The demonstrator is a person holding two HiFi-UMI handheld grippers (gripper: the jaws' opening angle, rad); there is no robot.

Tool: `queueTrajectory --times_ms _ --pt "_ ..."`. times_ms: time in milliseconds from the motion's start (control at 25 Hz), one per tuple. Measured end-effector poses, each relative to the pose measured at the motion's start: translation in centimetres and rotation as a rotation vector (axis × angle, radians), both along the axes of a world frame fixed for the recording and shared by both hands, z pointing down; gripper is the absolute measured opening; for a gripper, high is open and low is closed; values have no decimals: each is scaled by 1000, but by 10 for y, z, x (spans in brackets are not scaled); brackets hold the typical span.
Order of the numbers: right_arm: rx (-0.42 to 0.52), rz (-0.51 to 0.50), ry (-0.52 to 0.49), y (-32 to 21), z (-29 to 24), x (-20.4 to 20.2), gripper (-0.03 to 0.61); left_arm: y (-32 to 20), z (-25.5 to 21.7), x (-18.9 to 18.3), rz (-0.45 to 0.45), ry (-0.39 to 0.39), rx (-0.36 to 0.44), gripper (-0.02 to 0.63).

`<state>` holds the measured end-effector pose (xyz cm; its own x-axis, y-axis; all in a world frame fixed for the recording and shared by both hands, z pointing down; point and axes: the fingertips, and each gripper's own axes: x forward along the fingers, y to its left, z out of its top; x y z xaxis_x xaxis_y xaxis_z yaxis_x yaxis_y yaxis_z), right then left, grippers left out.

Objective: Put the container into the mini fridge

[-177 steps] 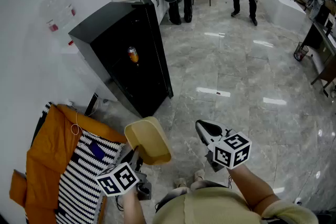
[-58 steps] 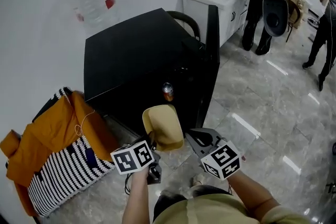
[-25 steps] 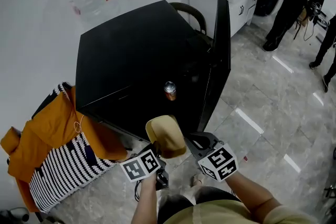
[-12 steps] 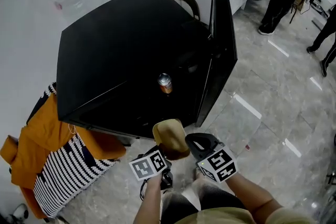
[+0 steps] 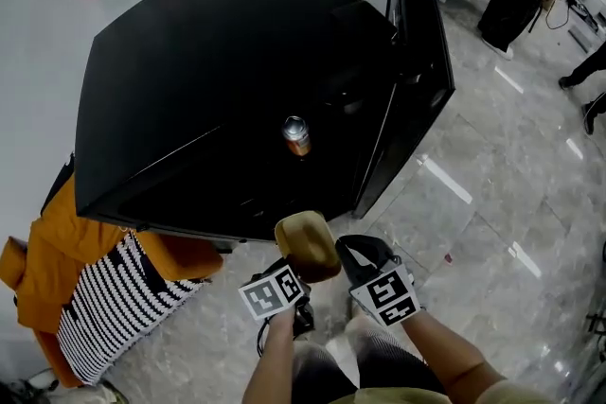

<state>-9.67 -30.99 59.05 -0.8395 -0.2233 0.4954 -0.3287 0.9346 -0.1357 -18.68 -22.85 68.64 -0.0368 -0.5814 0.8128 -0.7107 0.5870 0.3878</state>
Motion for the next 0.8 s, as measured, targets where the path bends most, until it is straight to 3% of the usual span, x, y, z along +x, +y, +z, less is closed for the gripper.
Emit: queueTrajectory --times_ms 240,800 --pt "-9 2 34 -3 27 0 31 -9 25 -12 -30 -18 3 28" --pt "5 -19 98 -20 73 2 31 -34 88 -42 -68 -65 -74 28"
